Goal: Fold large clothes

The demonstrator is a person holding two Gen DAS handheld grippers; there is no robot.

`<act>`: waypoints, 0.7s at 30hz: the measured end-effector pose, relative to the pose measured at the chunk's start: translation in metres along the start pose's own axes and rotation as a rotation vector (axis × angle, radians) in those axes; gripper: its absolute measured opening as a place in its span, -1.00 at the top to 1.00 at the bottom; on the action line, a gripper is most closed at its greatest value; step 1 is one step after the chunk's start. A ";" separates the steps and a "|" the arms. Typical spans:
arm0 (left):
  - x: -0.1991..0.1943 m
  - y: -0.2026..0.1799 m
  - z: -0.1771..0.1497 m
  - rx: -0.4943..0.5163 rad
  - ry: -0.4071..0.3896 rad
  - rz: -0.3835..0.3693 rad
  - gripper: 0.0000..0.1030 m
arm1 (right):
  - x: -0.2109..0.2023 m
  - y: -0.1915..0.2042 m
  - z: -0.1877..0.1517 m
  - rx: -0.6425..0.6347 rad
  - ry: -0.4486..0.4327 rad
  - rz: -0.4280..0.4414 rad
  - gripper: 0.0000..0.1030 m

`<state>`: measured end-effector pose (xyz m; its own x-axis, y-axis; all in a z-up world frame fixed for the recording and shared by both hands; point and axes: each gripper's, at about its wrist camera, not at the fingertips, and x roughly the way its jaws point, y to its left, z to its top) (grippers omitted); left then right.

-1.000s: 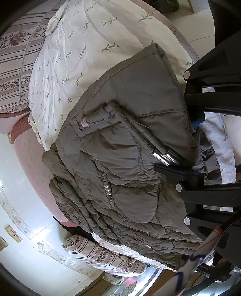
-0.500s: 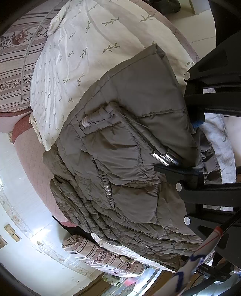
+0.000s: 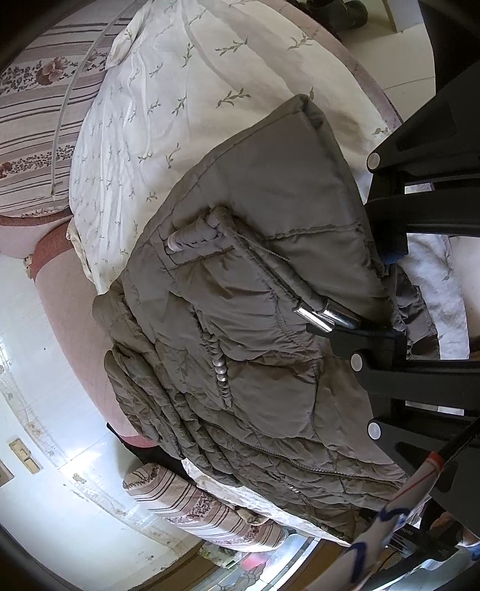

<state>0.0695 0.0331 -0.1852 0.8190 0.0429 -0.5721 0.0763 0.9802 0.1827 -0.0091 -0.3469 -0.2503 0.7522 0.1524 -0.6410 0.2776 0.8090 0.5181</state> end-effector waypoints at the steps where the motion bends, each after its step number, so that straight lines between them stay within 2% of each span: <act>1: 0.000 0.000 0.000 0.001 0.000 0.002 0.28 | -0.001 0.000 0.000 -0.002 -0.002 0.001 0.48; 21: -0.004 -0.003 -0.002 0.031 -0.007 0.023 0.28 | -0.011 0.000 -0.001 -0.003 -0.022 0.016 0.57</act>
<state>0.0652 0.0301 -0.1853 0.8250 0.0639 -0.5615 0.0747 0.9725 0.2205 -0.0177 -0.3477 -0.2436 0.7695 0.1524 -0.6202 0.2640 0.8083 0.5263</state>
